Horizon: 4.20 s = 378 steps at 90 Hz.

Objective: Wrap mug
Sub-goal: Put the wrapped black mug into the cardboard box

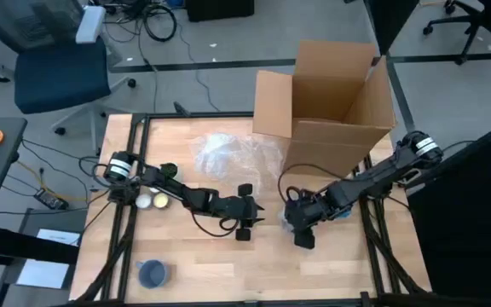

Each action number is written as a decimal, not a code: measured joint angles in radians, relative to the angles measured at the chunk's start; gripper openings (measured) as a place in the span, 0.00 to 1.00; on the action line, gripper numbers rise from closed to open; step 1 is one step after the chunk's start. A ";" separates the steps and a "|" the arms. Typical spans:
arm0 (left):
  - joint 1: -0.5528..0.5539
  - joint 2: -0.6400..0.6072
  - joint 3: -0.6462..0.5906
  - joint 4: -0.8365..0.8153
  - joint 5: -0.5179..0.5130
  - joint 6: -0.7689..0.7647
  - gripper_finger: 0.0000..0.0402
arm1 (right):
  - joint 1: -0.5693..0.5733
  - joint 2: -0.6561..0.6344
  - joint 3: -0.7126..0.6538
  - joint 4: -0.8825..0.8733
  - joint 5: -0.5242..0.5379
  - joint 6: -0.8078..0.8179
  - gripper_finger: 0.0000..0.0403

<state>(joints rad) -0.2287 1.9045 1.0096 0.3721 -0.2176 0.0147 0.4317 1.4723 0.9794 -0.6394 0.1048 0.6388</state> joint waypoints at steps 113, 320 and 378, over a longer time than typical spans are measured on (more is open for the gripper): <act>-0.006 -0.272 0.041 -0.458 -0.213 0.059 0.33 | -0.050 0.011 0.032 0.025 -0.119 -0.067 0.01; -0.025 -0.291 -0.385 0.261 -0.243 -0.017 0.33 | -0.951 0.212 0.930 -0.928 0.341 -0.616 0.01; -0.029 -0.291 -0.385 0.220 -0.243 -0.047 0.33 | -0.936 0.197 0.398 -0.698 0.169 -0.613 0.01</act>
<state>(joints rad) -0.2581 1.6131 0.6243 0.5926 -0.4606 -0.0326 -0.5045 1.6691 1.3773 -1.3373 0.2739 0.0256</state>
